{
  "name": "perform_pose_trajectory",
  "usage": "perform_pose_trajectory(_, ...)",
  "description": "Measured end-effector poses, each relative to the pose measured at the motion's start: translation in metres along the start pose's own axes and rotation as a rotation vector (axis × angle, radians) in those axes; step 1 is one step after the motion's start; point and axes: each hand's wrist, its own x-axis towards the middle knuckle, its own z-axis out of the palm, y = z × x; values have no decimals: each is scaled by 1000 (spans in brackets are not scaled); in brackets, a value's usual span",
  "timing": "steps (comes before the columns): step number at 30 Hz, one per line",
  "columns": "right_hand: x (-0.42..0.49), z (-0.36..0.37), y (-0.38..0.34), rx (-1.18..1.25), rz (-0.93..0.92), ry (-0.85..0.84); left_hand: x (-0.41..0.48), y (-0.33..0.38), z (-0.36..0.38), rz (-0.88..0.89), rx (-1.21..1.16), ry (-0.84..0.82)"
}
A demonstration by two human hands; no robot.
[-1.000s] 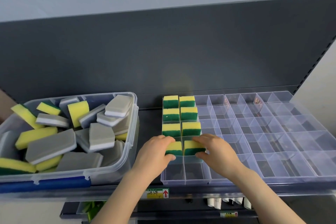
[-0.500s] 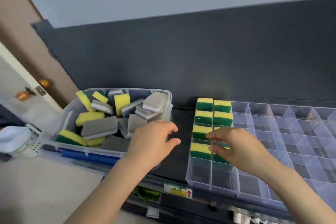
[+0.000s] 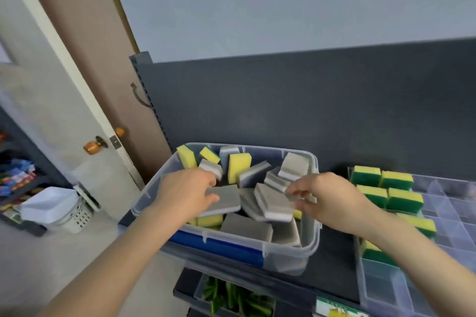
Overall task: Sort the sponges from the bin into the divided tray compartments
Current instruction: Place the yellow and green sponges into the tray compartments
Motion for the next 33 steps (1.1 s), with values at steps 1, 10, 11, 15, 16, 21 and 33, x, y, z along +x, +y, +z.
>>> perform_pose_trajectory(1,13,4,-10,-7,-2,-13,3,-16,1,-10,-7,5)
perform_pose_trajectory(10,106,25,-68,5,67,-37,57,-131,16,-15,-114,25)
perform_pose_trajectory(11,115,26,-70,12,84,-37,68,-140,17,-22,-143,33)
perform_pose_trajectory(15,147,32,-68,3,145,-37,112,-157,25,-51,-187,100)
perform_pose_trajectory(16,153,33,-67,-5,152,-44,122,-156,28,-67,-163,122)
perform_pose_trajectory(21,180,40,-68,-34,173,-49,158,-140,38,-205,-91,110)
perform_pose_trajectory(33,198,49,-54,-88,7,-85,143,-147,40,-228,-319,79)
